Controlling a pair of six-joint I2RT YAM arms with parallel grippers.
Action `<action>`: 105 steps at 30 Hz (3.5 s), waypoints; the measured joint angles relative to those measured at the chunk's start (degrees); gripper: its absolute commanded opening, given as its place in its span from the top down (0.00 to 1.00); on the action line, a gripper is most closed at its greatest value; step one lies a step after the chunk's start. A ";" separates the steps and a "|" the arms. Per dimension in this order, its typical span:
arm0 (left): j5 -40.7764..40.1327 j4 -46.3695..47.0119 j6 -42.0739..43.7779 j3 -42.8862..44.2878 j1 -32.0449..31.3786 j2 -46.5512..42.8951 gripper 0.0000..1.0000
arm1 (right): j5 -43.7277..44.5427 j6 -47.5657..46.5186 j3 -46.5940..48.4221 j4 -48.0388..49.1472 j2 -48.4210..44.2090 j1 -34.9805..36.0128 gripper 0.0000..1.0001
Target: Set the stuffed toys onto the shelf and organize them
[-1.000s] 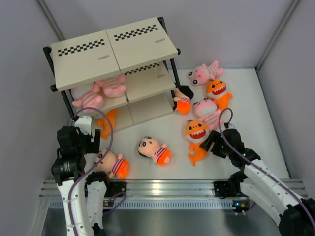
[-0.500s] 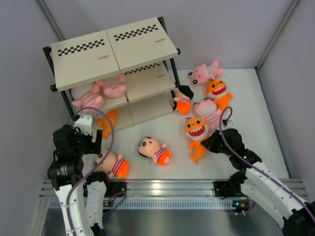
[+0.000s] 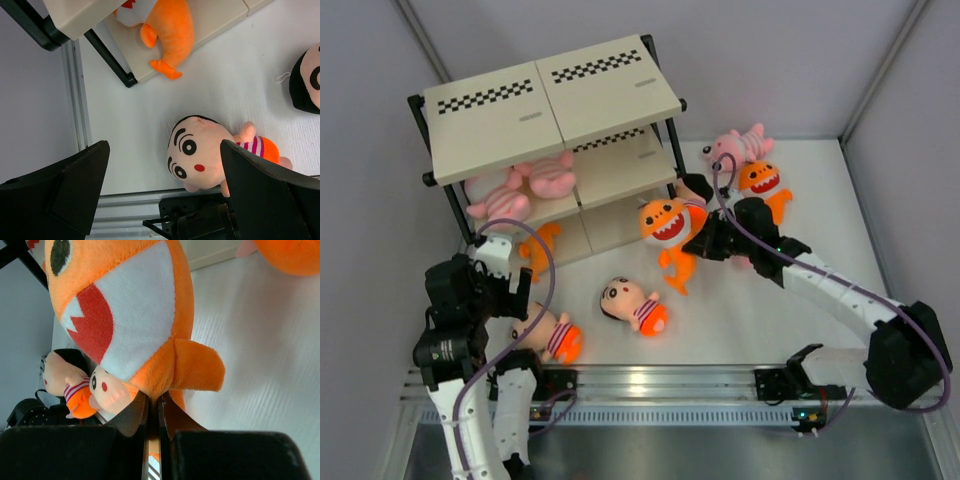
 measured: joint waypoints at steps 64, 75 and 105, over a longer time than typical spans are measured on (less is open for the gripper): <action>-2.05 -1.05 3.45 0.76 -0.33 -0.22 0.02 | 21.73 7.72 -3.43 39.01 34.25 10.23 1.00; -2.03 -1.07 3.69 0.17 -0.35 -0.20 0.02 | 17.49 -3.04 5.29 35.74 32.57 10.21 1.00; -1.92 -1.07 4.09 -1.38 -0.35 -0.22 0.02 | 11.06 -2.60 11.30 33.94 36.94 9.64 0.85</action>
